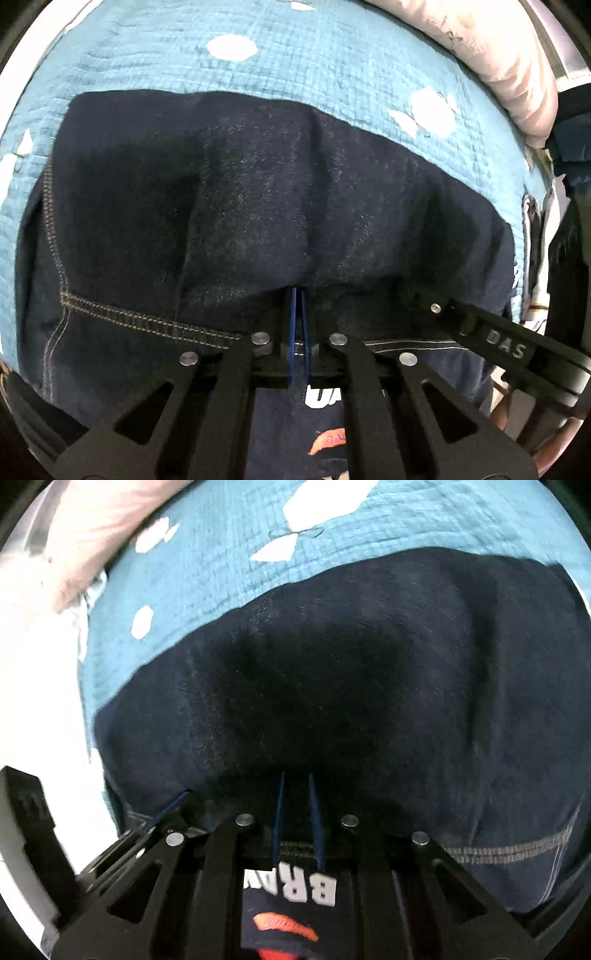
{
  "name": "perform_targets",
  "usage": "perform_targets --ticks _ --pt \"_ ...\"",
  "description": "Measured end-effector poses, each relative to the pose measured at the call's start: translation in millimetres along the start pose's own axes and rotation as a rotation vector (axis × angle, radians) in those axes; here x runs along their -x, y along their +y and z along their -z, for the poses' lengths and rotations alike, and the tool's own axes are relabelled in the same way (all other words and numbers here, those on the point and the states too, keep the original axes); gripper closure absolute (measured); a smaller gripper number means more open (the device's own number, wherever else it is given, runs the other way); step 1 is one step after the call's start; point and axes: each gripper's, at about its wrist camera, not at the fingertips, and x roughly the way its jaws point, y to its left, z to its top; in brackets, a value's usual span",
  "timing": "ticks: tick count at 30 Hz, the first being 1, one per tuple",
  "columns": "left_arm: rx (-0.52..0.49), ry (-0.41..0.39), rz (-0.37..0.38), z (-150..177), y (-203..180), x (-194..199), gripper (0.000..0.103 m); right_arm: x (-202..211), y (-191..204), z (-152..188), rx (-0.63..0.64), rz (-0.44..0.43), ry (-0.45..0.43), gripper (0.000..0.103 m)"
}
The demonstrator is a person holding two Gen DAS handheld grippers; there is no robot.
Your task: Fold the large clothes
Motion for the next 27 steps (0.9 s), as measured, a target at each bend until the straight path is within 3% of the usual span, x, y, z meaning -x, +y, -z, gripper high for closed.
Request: perform_targets --ticks 4,8,9,10,11,12,14,17,22,25,27 --pt "-0.02 -0.012 -0.081 8.8 -13.6 9.9 0.098 22.8 -22.5 14.5 -0.024 0.005 -0.021 0.085" --pt "-0.02 -0.003 -0.077 27.1 -27.9 14.6 0.098 53.2 -63.7 31.7 -0.095 0.014 -0.07 0.082" --pt "-0.038 -0.008 -0.098 34.7 -33.6 17.1 0.098 57.6 -66.3 33.9 -0.102 0.015 -0.086 0.067" --pt "-0.054 -0.012 -0.109 39.7 -39.2 17.1 0.098 66.1 -73.4 36.9 -0.105 0.029 -0.106 0.041" --pt "-0.078 -0.01 -0.114 46.9 -47.5 17.9 0.098 79.6 -82.9 40.8 -0.099 0.08 -0.144 0.022" --pt "-0.093 -0.003 -0.114 50.8 -55.6 15.5 0.098 88.1 -88.6 43.4 -0.093 0.116 -0.17 0.019" --pt "-0.119 0.01 -0.123 60.5 -66.8 14.5 0.098 107.9 -100.1 46.7 -0.081 0.201 -0.237 0.019" --pt "-0.172 0.009 -0.161 73.7 -84.4 15.0 0.098 129.1 -128.1 48.0 -0.11 0.212 -0.256 0.018" --pt "-0.221 0.039 -0.186 90.1 -100.0 6.9 0.098 130.5 -163.7 50.6 -0.101 0.224 -0.21 0.018" --pt "-0.189 0.083 -0.263 89.9 -88.6 -27.2 0.099 115.2 -177.5 49.6 -0.106 0.202 -0.162 0.018" --pt "-0.17 0.069 -0.238 91.4 -79.9 -40.5 0.099 104.7 -183.3 48.0 -0.095 0.177 -0.135 0.018"
